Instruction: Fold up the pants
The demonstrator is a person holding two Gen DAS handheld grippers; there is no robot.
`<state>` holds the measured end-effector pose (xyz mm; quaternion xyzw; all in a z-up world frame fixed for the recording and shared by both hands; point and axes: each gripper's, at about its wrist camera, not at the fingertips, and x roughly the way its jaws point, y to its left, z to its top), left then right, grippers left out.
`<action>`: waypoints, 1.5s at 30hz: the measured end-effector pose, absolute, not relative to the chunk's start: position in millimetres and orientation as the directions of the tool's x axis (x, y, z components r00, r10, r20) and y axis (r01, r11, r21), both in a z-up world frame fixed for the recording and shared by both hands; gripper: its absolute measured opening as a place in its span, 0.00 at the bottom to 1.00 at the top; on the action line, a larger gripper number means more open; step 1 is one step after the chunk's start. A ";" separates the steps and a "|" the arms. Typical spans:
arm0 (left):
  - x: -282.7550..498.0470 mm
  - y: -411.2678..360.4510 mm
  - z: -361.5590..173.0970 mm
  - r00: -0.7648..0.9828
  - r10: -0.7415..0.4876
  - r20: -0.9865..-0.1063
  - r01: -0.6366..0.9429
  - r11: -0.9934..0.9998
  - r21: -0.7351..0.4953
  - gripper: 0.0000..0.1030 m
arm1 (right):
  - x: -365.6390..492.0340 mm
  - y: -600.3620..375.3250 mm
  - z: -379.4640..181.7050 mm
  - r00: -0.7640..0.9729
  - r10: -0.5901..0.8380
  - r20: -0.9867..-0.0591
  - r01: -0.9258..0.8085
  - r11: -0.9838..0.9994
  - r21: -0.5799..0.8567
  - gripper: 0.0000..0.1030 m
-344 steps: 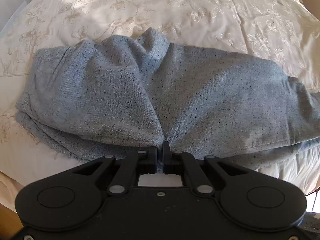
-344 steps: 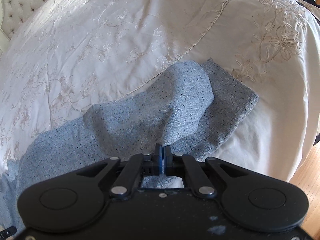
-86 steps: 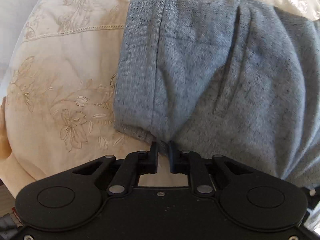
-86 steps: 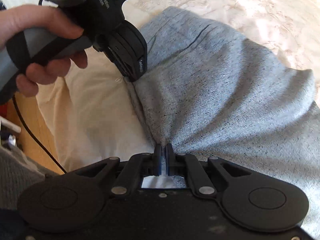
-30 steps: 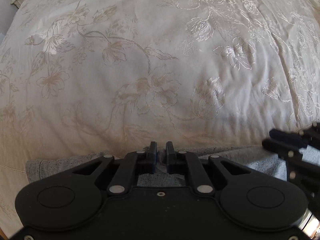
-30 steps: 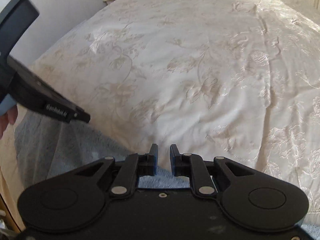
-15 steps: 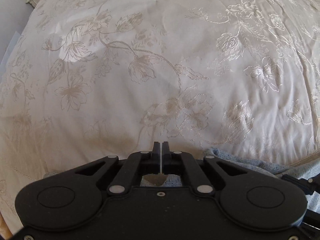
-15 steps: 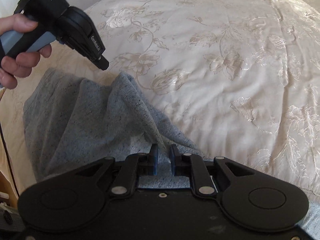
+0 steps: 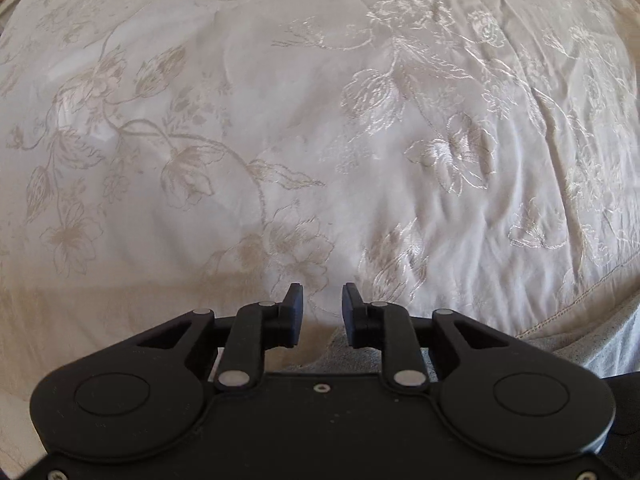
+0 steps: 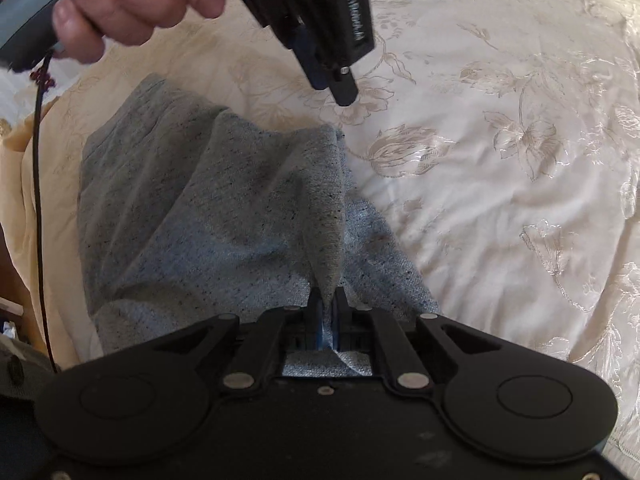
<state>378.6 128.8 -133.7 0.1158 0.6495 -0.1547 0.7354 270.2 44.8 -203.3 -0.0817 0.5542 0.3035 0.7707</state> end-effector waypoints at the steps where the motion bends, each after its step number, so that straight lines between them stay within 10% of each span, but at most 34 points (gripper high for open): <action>1: 379.6 123.2 -136.4 0.096 -0.073 -0.993 0.395 0.918 -0.029 0.31 | 269.5 45.9 -203.7 0.204 0.376 -0.904 -0.558 0.803 0.208 0.06; 11: 358.1 91.0 -188.8 -0.025 0.179 -0.984 0.619 0.775 0.125 0.38 | 262.2 47.8 -197.5 0.222 0.395 -0.891 -0.556 0.802 0.217 0.07; 16: 358.0 111.2 -182.2 0.062 0.167 -0.984 0.476 0.862 0.176 0.03 | 254.7 38.7 -189.5 0.219 0.409 -0.886 -0.541 0.807 0.239 0.12; 19: 354.8 116.6 -175.3 0.300 0.319 -0.899 0.429 0.797 0.426 0.02 | 255.4 27.5 -187.6 0.240 0.394 -0.887 -0.501 0.833 0.235 0.13; 37: 358.3 213.1 -143.0 0.237 0.153 -0.960 0.101 0.978 0.181 0.10 | 264.5 69.2 -164.4 0.352 0.502 -0.790 -0.548 0.795 0.261 0.11; 45: 318.4 211.4 -154.5 0.196 0.113 -0.974 0.119 0.983 0.138 0.11 | 324.4 64.6 -219.4 0.401 0.230 -0.887 -0.366 0.928 0.075 0.13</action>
